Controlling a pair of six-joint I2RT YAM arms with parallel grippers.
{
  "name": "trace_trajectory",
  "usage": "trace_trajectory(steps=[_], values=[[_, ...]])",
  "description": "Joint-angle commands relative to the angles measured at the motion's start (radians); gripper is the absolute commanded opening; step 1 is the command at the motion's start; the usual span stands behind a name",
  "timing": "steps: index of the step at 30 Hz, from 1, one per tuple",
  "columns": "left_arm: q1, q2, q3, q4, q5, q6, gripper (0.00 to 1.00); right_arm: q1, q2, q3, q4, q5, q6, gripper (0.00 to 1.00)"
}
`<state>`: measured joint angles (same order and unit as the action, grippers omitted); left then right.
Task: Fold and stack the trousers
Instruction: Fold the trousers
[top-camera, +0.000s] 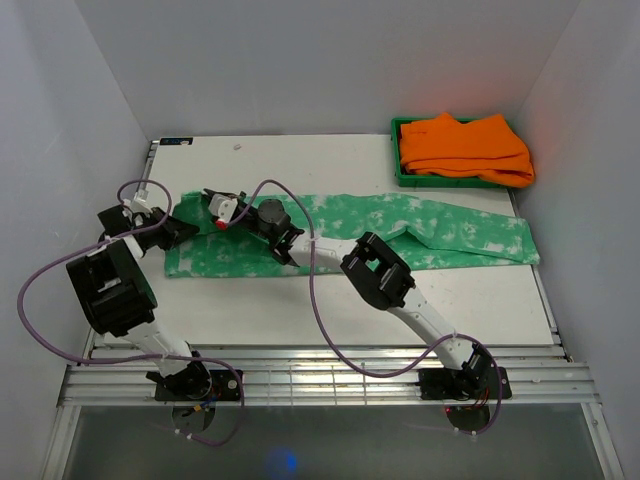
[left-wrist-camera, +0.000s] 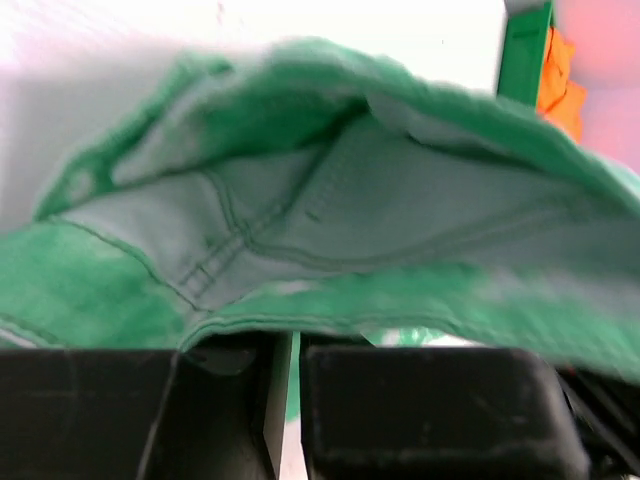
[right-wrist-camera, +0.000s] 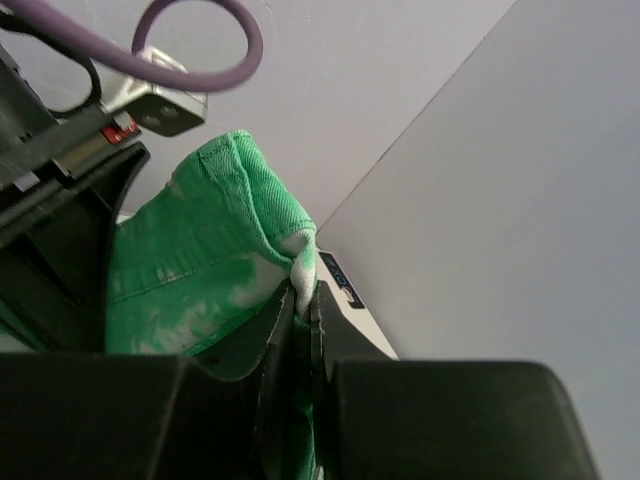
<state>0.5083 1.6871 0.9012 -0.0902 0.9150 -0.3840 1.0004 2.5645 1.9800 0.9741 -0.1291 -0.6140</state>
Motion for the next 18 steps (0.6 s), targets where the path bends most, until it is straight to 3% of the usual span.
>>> trace_trajectory(steps=[1, 4, 7, 8, 15, 18], values=[[-0.005, 0.061, -0.022, 0.292, -0.008, -0.114, 0.19, 0.012, -0.049, 0.026, 0.127, -0.015, -0.029, 0.08], [-0.007, 0.135, -0.025, 0.475, -0.039, -0.219, 0.2, 0.017, -0.04, 0.037, 0.141, -0.033, -0.049, 0.08], [-0.007, 0.189, -0.041, 0.631, -0.09, -0.323, 0.26, 0.021, -0.038, 0.031, 0.152, -0.064, -0.078, 0.08], [-0.007, 0.197, -0.047, 0.699, -0.103, -0.34, 0.33, 0.023, -0.036, 0.028, 0.155, -0.069, -0.082, 0.08], [-0.005, 0.229, -0.085, 0.859, -0.117, -0.381, 0.45, 0.024, -0.04, -0.029, 0.172, -0.104, -0.107, 0.08], [0.006, 0.203, -0.114, 0.919, -0.013, -0.437, 0.44, 0.027, -0.026, -0.03, 0.19, -0.095, -0.134, 0.08]])
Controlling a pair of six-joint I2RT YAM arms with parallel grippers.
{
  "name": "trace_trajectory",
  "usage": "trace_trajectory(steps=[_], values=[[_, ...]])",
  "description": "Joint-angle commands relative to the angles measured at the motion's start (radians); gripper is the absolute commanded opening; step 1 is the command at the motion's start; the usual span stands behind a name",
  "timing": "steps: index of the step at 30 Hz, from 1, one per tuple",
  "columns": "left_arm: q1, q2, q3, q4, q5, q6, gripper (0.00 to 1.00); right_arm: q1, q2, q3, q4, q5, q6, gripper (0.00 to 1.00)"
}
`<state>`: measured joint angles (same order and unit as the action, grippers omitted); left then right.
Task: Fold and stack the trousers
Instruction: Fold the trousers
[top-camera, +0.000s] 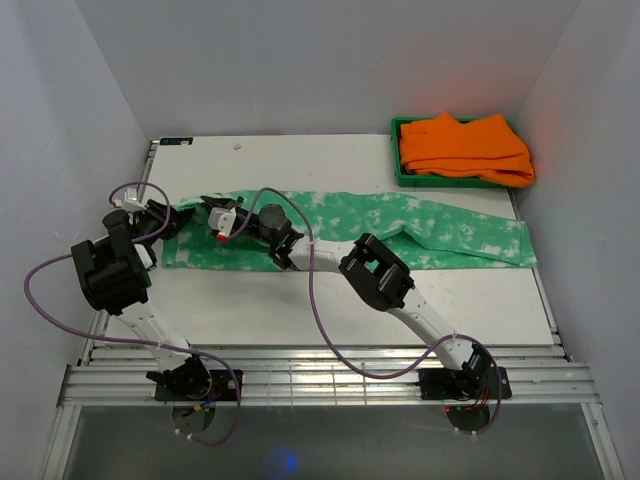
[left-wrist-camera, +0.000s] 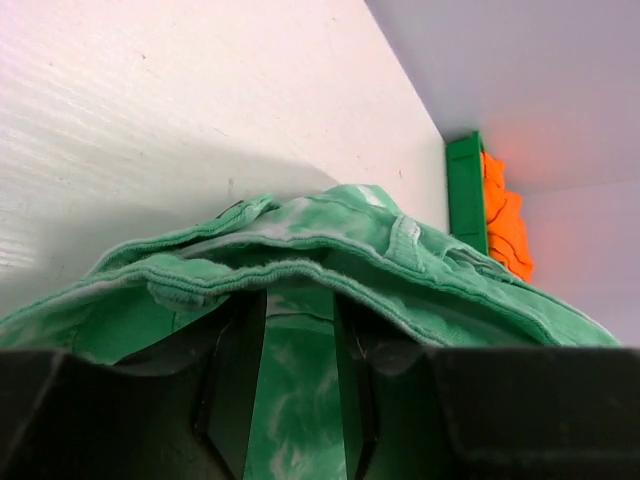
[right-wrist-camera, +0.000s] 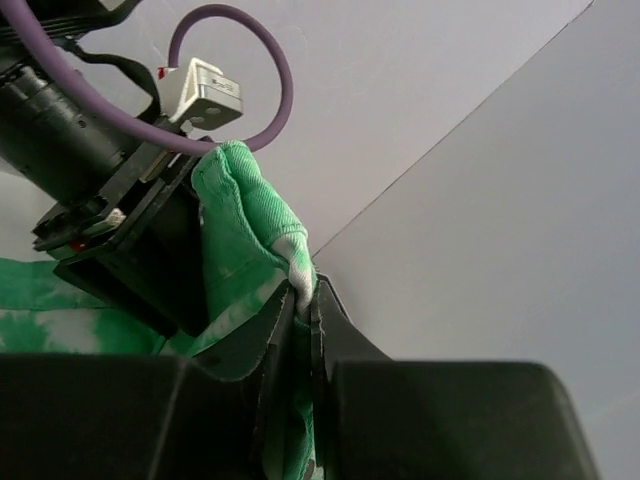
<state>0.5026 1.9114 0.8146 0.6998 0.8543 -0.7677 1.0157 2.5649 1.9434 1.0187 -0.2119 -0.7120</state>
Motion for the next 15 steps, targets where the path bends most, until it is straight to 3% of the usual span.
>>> trace_trajectory(steps=[1, 4, 8, 10, 15], values=[[0.016, -0.043, -0.061, 0.129, 0.073, -0.058, 0.43, 0.012, -0.014, 0.018, 0.158, -0.003, -0.053, 0.08], [0.02, -0.126, -0.101, 0.061, 0.11, -0.041, 0.39, 0.012, 0.009, 0.058, 0.136, 0.031, -0.069, 0.08], [0.024, -0.239, -0.106, -0.3, -0.001, 0.092, 0.25, 0.007, 0.009, 0.058, 0.124, 0.04, -0.073, 0.08], [0.025, -0.265, -0.095, -0.432, -0.023, 0.131, 0.25, 0.006, 0.0, 0.046, 0.115, 0.011, -0.061, 0.08], [0.06, -0.365, -0.1, -0.531, 0.049, 0.258, 0.36, 0.001, -0.029, 0.008, 0.054, -0.013, 0.015, 0.08]])
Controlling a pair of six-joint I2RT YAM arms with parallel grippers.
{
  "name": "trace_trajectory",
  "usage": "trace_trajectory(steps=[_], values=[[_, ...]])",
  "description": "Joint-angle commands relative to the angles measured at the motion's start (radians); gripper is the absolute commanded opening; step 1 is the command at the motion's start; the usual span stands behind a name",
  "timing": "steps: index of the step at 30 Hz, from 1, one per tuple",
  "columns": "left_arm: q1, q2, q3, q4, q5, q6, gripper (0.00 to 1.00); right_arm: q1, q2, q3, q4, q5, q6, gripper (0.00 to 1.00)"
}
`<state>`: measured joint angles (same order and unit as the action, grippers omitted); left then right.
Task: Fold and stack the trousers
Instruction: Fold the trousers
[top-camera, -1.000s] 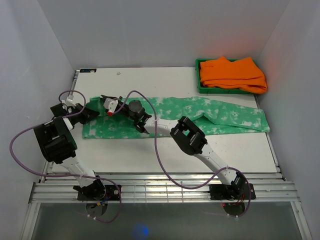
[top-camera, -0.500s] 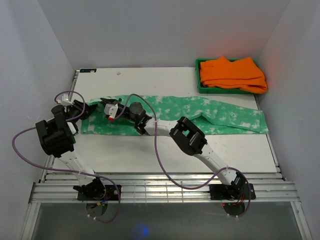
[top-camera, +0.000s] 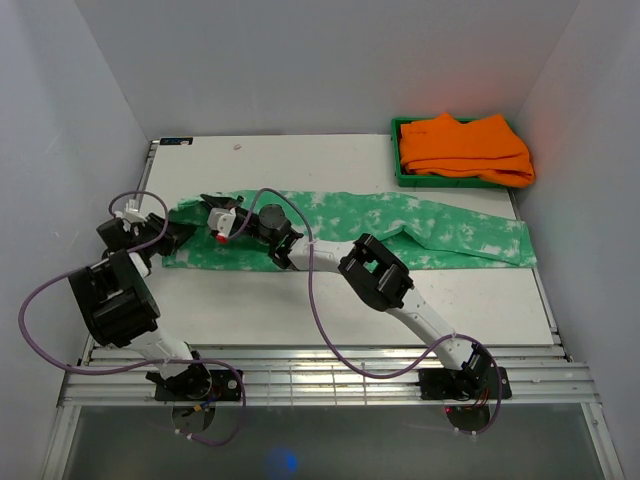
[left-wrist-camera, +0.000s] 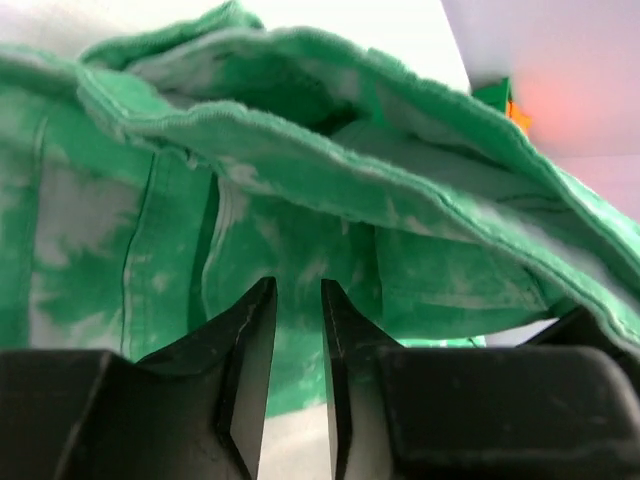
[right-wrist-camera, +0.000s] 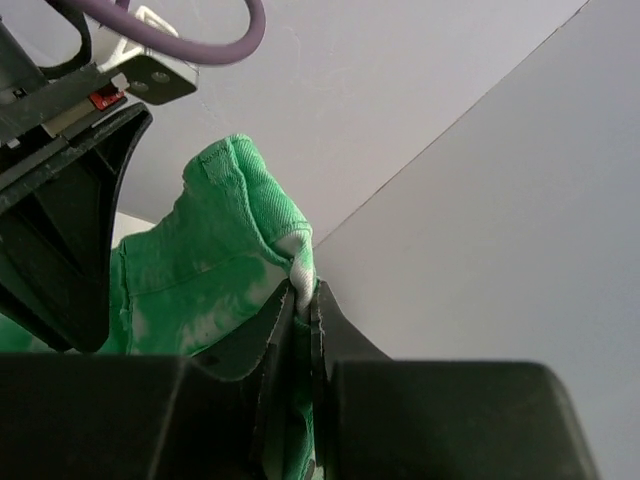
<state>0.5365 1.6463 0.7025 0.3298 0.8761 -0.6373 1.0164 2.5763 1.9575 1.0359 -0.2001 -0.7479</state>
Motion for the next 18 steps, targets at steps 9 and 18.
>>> trace_trajectory(steps=[9, 18], values=[[0.137, -0.276, 0.176, -0.641, 0.109, 0.735, 0.53, -0.006, -0.116, -0.1, -0.126, -0.133, 0.261, 0.08], [0.163, -0.076, 0.419, -0.871, 0.207, 0.904, 0.53, 0.002, -0.097, -0.038, -0.24, -0.191, 0.341, 0.08]])
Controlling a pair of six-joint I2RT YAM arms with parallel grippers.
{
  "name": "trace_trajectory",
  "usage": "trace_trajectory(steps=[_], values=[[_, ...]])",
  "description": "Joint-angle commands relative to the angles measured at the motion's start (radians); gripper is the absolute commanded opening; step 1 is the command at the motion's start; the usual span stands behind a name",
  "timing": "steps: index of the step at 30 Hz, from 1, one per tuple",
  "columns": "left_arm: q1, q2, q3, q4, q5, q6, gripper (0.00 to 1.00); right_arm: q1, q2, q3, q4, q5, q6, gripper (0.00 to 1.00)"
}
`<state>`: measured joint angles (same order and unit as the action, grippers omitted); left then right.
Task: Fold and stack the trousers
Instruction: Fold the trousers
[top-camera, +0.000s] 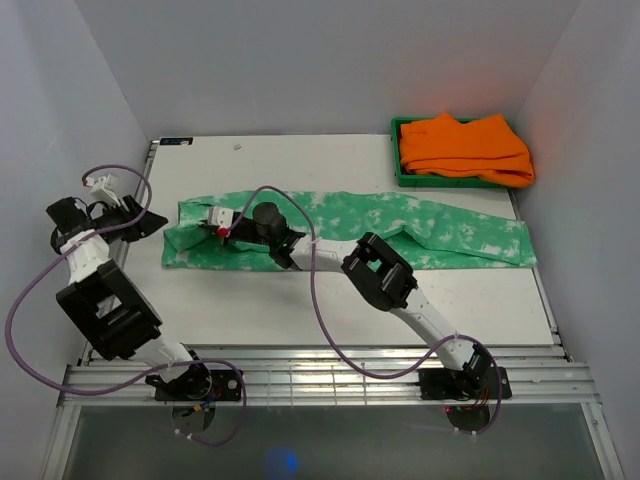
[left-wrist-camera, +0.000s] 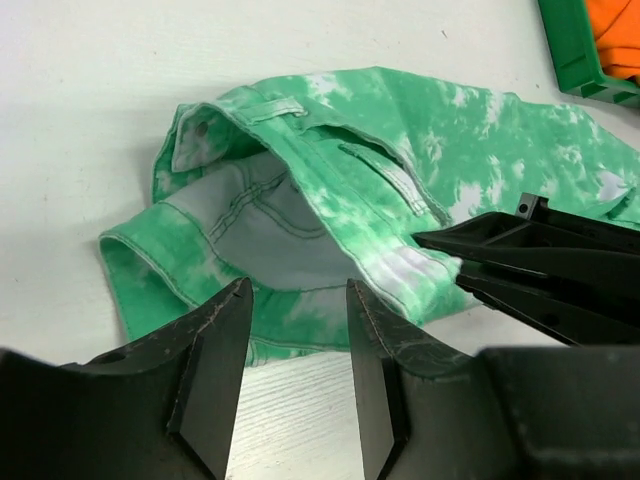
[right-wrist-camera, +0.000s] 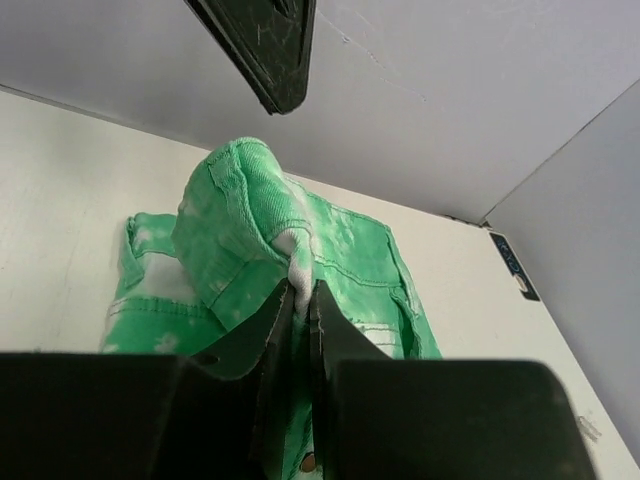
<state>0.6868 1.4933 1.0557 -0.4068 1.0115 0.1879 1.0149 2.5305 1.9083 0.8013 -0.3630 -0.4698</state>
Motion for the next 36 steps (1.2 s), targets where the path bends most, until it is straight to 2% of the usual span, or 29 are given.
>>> trace_trajectory(steps=[1, 3, 4, 5, 7, 8, 9, 10, 14, 17, 19, 25, 26, 29, 36], values=[[0.017, 0.14, 0.079, -0.145, 0.058, 0.059, 0.54, 0.004, -0.064, -0.009, 0.009, -0.005, 0.071, 0.08], [0.025, 0.205, 0.13, -0.183, 0.058, 0.036, 0.59, 0.004, -0.096, -0.028, 0.026, 0.048, 0.097, 0.08], [0.029, 0.25, 0.139, -0.211, 0.08, 0.032, 0.69, -0.001, -0.104, -0.026, 0.033, 0.123, 0.102, 0.08], [0.037, 0.255, 0.135, -0.184, 0.117, 0.003, 0.79, -0.004, -0.11, -0.025, 0.048, 0.16, 0.114, 0.08], [0.049, 0.236, 0.069, -0.045, 0.142, -0.126, 0.87, -0.019, -0.115, 0.004, 0.073, 0.214, 0.152, 0.08], [0.049, 0.222, 0.043, 0.012, 0.15, -0.164, 0.98, -0.021, -0.113, 0.018, 0.075, 0.226, 0.157, 0.08], [0.049, 0.208, -0.017, 0.072, 0.168, -0.288, 0.98, -0.021, -0.107, 0.046, 0.072, 0.258, 0.157, 0.08], [0.048, 0.19, -0.04, 0.17, 0.182, -0.335, 0.98, -0.021, -0.102, 0.061, 0.07, 0.268, 0.158, 0.08], [0.046, 0.16, -0.129, 0.347, 0.187, -0.533, 0.98, -0.021, -0.078, 0.103, 0.101, 0.329, 0.149, 0.08], [0.043, 0.153, -0.203, 0.564, 0.187, -0.767, 0.98, -0.021, -0.064, 0.127, 0.118, 0.345, 0.135, 0.08], [0.037, 0.154, -0.252, 0.748, 0.129, -0.934, 0.98, -0.021, -0.065, 0.115, 0.14, 0.325, 0.135, 0.08], [0.023, 0.283, -0.243, 1.104, 0.087, -1.237, 0.98, -0.012, -0.087, 0.069, 0.171, 0.242, 0.094, 0.08], [0.019, 0.3, -0.237, 1.155, 0.09, -1.325, 0.98, -0.01, -0.085, 0.058, 0.185, 0.234, 0.083, 0.08], [-0.009, 0.347, -0.234, 1.286, 0.094, -1.451, 0.98, 0.002, -0.062, 0.072, 0.199, 0.219, 0.033, 0.08], [-0.041, 0.323, -0.298, 1.307, 0.076, -1.475, 0.98, 0.005, 0.027, 0.198, 0.184, 0.288, -0.01, 0.08]])
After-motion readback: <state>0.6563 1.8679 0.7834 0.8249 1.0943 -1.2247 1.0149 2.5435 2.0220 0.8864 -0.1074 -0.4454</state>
